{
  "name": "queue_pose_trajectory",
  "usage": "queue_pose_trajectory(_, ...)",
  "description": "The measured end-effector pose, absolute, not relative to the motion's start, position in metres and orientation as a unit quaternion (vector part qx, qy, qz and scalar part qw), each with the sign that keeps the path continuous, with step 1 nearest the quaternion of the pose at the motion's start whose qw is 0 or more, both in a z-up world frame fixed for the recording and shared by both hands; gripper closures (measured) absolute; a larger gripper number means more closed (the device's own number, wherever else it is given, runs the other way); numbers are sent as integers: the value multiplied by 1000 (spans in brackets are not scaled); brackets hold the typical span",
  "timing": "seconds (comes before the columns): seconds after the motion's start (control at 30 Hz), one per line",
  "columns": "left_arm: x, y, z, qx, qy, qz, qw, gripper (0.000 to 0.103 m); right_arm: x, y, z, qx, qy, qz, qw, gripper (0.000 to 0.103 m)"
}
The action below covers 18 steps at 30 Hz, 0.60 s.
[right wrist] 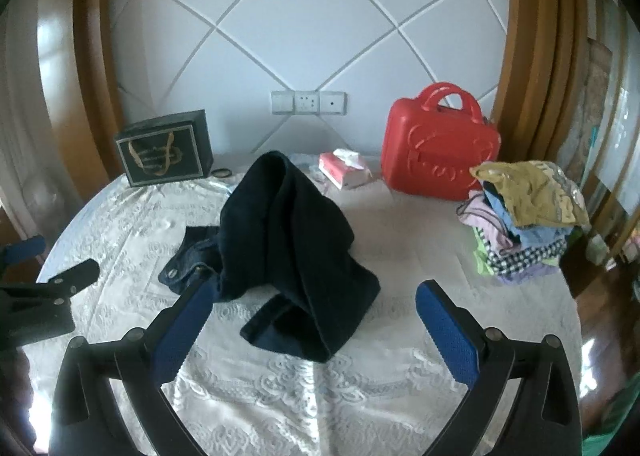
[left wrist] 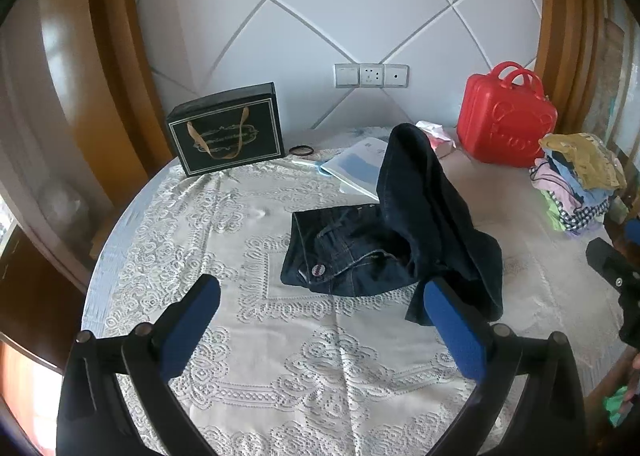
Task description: Fold clothes
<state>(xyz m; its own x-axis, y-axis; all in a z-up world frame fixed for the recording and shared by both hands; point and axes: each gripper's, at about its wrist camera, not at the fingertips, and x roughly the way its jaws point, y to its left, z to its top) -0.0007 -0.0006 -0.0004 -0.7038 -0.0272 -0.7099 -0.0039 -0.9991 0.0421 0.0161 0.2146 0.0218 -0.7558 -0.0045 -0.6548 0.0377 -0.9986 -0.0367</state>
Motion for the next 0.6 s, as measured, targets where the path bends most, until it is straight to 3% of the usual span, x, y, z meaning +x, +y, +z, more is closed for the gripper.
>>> queue_pose_trajectory(0.6, -14, -6, -9, 407, -26, -913, 14, 0, 7, 209, 16, 359, 28, -933, 22, 0)
